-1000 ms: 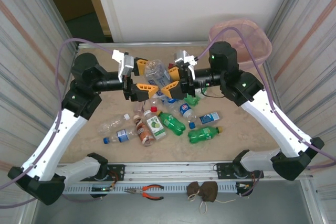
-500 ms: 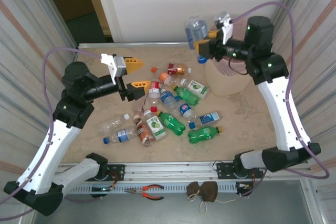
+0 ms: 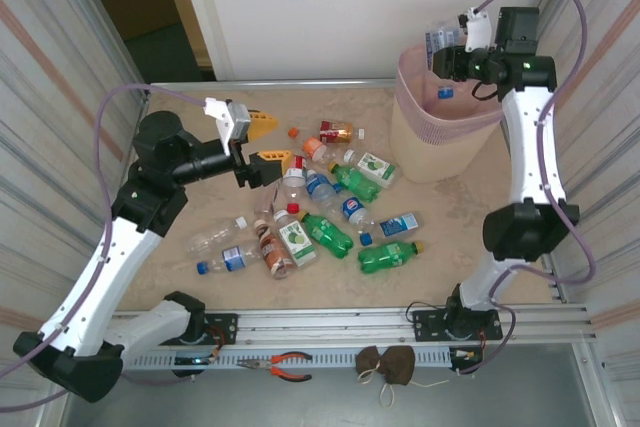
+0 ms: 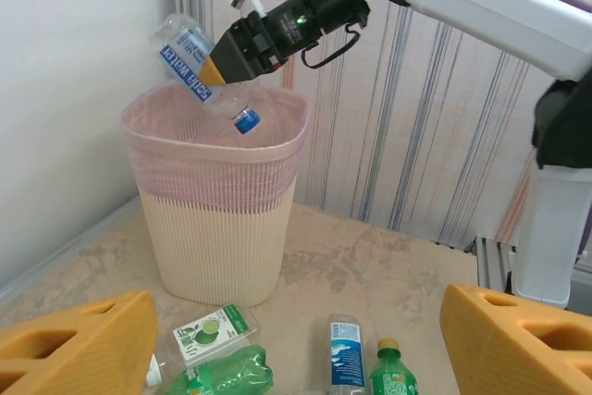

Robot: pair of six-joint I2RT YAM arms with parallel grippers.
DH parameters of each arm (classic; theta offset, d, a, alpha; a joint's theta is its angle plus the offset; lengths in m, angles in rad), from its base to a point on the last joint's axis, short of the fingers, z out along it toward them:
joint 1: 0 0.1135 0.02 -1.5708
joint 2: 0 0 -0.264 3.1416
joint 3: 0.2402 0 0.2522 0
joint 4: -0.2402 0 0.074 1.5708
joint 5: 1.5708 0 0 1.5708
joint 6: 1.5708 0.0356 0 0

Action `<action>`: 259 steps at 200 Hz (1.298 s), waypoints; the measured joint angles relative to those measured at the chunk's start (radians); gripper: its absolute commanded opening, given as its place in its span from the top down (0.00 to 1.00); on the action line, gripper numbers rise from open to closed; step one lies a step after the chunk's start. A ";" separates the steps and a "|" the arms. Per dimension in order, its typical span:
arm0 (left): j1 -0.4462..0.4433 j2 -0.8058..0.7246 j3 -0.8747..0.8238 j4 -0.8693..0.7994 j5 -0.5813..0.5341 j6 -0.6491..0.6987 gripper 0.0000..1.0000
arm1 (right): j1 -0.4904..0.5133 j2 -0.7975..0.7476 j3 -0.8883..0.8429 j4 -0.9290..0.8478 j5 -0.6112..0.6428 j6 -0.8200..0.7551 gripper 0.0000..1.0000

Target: Put the plastic bottles in the bin

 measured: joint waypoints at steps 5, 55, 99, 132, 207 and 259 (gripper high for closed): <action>0.002 0.005 0.000 0.000 0.000 -0.002 0.20 | -0.002 0.023 0.019 -0.018 0.011 -0.008 0.64; 0.009 0.059 -0.006 -0.001 0.004 -0.021 0.21 | -0.004 0.216 0.095 -0.165 0.186 -0.050 0.68; 0.018 0.084 -0.017 -0.008 0.004 -0.021 0.22 | -0.004 0.316 0.096 -0.198 0.315 -0.069 0.67; 0.032 0.086 -0.033 -0.007 0.007 -0.022 0.22 | -0.004 0.381 0.099 -0.208 0.376 -0.077 0.66; 0.043 0.126 -0.066 -0.007 0.017 -0.025 0.23 | -0.020 0.470 0.060 -0.207 0.445 -0.088 0.61; 0.053 0.166 -0.066 -0.012 0.019 -0.024 0.25 | -0.045 0.503 0.026 -0.191 0.463 -0.085 0.48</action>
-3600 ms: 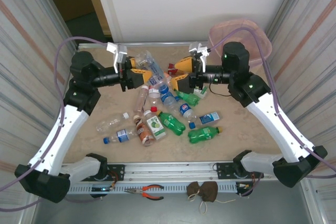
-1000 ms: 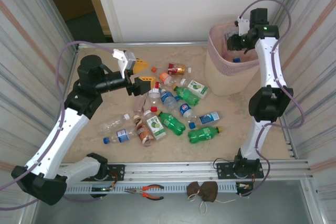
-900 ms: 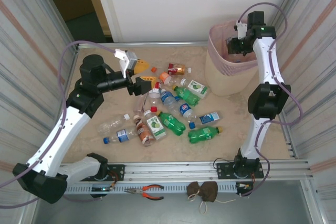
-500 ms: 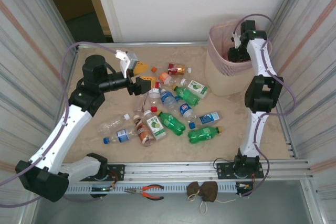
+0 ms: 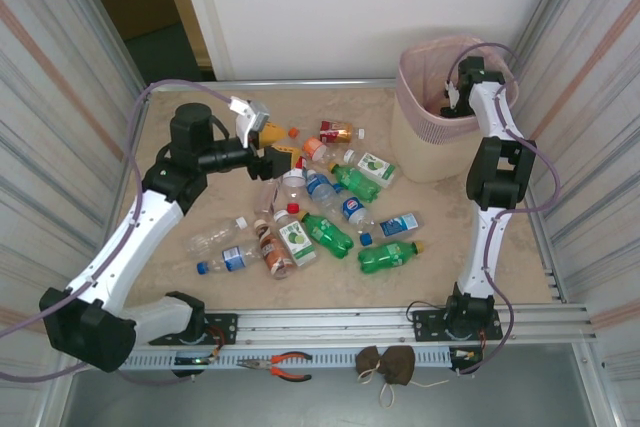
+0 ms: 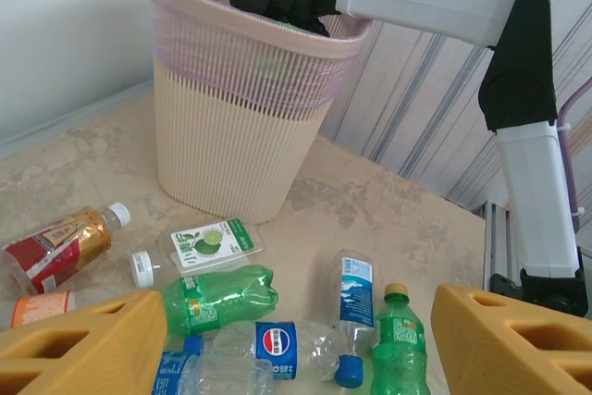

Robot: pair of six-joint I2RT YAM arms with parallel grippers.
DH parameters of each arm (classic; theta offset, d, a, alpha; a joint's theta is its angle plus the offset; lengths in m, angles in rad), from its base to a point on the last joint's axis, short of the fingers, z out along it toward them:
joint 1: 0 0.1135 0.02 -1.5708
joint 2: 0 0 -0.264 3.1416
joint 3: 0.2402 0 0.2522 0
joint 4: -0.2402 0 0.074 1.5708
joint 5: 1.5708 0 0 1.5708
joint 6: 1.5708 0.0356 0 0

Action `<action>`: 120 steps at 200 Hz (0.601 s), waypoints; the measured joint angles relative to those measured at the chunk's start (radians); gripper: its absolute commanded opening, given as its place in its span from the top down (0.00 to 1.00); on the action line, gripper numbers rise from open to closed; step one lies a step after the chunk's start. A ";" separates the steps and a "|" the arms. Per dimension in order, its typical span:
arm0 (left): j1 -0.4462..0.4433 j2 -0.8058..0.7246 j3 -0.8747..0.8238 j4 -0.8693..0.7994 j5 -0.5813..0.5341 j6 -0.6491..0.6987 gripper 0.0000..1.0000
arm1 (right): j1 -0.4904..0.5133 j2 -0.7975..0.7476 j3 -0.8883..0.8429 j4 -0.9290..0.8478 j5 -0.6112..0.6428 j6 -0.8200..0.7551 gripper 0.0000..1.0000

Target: Put the plastic bottles in the bin

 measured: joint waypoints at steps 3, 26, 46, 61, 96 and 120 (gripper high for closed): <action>0.000 0.002 0.000 -0.003 0.000 0.000 0.25 | 0.000 0.000 -0.002 0.002 0.000 0.001 0.47; 0.002 0.011 0.000 -0.032 0.000 0.007 0.24 | 0.001 0.000 -0.008 0.005 -0.004 0.018 0.36; 0.002 0.016 0.000 -0.064 -0.003 0.016 0.24 | 0.002 -0.002 -0.011 0.011 -0.008 0.027 0.31; 0.004 0.018 0.001 -0.088 -0.006 0.028 0.24 | 0.002 -0.007 -0.014 0.014 -0.014 0.032 0.29; 0.006 0.019 0.009 -0.148 -0.024 0.051 0.25 | 0.001 -0.051 -0.024 0.011 -0.027 0.047 0.26; 0.010 0.019 0.026 -0.190 -0.051 0.056 0.25 | 0.001 -0.111 -0.031 0.010 -0.028 0.051 0.25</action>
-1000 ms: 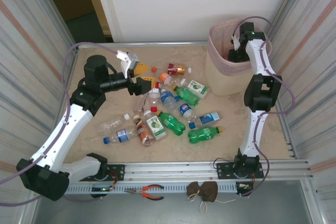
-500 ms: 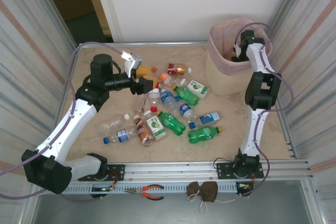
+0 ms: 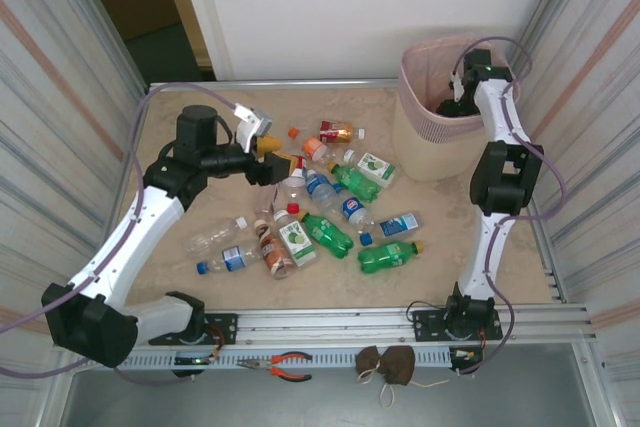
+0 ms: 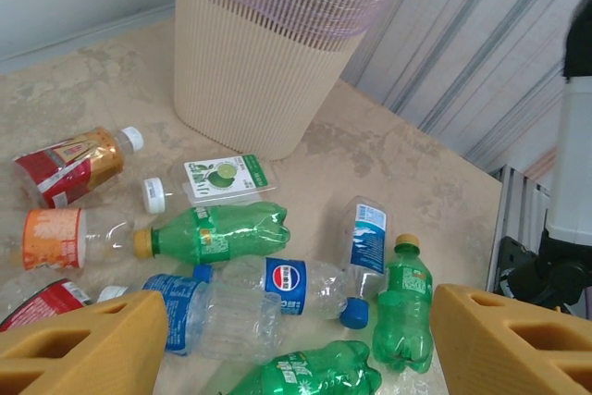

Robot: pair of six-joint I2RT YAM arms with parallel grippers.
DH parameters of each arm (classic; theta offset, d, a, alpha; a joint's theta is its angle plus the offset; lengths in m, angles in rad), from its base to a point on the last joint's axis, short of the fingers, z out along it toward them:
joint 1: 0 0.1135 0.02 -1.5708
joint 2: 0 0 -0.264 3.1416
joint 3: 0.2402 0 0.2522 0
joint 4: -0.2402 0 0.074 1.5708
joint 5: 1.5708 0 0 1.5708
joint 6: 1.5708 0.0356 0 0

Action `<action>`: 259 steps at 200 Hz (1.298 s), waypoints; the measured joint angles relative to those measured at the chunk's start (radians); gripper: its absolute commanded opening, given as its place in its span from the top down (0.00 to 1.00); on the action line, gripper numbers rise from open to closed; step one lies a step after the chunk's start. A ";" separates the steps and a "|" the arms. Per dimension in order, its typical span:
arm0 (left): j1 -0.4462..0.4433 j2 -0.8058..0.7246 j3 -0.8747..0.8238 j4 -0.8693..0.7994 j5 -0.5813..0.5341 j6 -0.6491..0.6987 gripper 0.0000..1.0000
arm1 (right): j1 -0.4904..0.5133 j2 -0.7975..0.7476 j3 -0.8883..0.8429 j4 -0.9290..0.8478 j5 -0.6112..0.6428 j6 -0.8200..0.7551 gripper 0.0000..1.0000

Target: Put the plastic bottles in the bin

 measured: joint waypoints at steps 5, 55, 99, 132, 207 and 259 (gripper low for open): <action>0.000 0.000 0.003 -0.009 -0.007 0.000 0.25 | 0.000 -0.016 -0.002 0.000 0.000 0.002 0.25; 0.000 0.000 0.009 -0.113 -0.100 -0.006 0.26 | 0.002 -0.182 -0.012 0.000 -0.008 0.011 0.25; 0.006 0.000 0.010 -0.211 -0.240 -0.055 0.27 | 0.019 -0.348 -0.044 0.011 -0.031 0.022 0.25; 0.013 0.002 0.019 -0.318 -0.277 0.019 0.29 | 0.043 -0.445 -0.069 0.019 -0.048 0.021 0.24; 0.013 0.159 0.095 -0.555 -0.523 0.413 0.33 | 0.059 -0.584 -0.185 0.051 -0.052 0.021 0.24; -0.003 0.222 -0.029 -0.555 -0.687 0.529 0.40 | 0.092 -0.628 -0.249 0.083 -0.052 0.017 0.23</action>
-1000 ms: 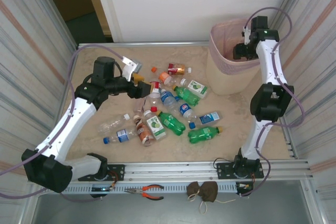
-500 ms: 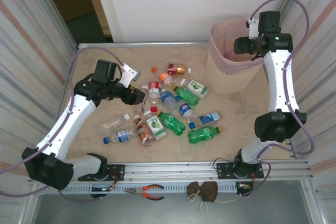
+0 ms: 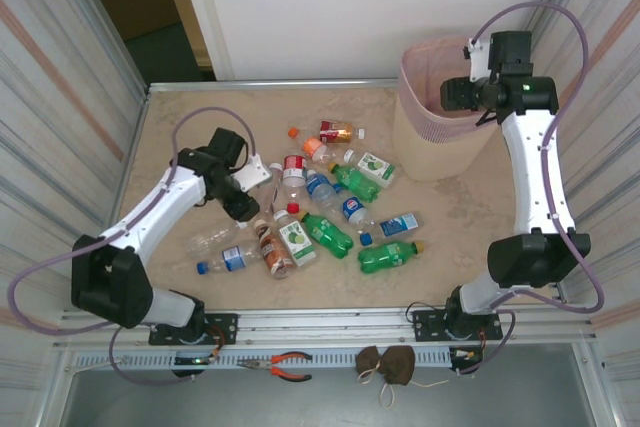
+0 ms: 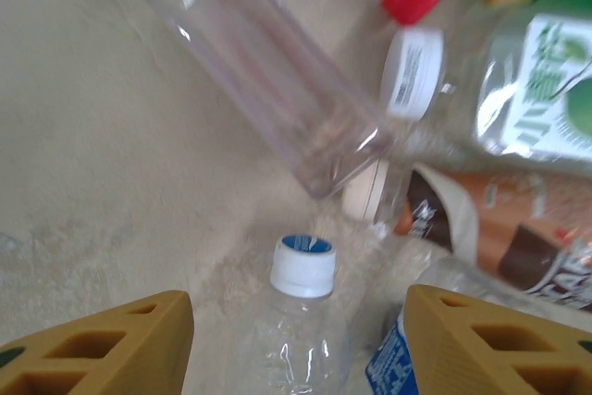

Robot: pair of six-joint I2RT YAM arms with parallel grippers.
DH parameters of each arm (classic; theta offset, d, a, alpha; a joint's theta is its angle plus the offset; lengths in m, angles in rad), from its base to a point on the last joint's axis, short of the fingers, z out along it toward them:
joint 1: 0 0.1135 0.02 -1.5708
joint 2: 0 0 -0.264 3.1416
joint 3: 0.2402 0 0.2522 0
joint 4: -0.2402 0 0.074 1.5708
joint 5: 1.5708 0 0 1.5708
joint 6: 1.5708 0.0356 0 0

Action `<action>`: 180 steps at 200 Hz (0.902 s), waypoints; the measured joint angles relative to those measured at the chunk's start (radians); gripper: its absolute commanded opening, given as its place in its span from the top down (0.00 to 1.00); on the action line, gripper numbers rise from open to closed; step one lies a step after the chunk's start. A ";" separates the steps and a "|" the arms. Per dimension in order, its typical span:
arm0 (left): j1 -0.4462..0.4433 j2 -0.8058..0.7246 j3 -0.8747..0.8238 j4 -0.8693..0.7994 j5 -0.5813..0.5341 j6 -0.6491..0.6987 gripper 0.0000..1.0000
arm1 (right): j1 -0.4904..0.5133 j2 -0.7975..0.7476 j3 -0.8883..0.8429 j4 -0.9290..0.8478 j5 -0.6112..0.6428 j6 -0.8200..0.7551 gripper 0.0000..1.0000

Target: Put the plastic bottles in the bin

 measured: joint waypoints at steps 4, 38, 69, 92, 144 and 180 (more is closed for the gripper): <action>-0.001 0.008 -0.004 0.001 -0.009 0.003 0.40 | 0.001 -0.004 -0.008 0.000 0.000 0.000 0.23; -0.002 0.101 -0.025 0.027 -0.074 0.026 0.43 | 0.001 -0.009 -0.031 0.000 0.001 -0.004 0.23; -0.002 0.124 -0.051 0.056 -0.085 0.041 0.42 | 0.006 -0.012 -0.031 0.001 0.000 -0.007 0.23; -0.007 0.124 -0.072 0.078 -0.084 0.047 0.43 | 0.008 -0.017 -0.032 0.001 0.000 -0.011 0.22; -0.013 0.184 -0.080 0.105 -0.084 0.050 0.46 | 0.008 -0.044 -0.036 0.005 0.003 -0.026 0.22; -0.013 0.217 -0.084 0.105 -0.085 0.050 0.48 | 0.008 -0.044 -0.037 0.008 0.004 -0.026 0.22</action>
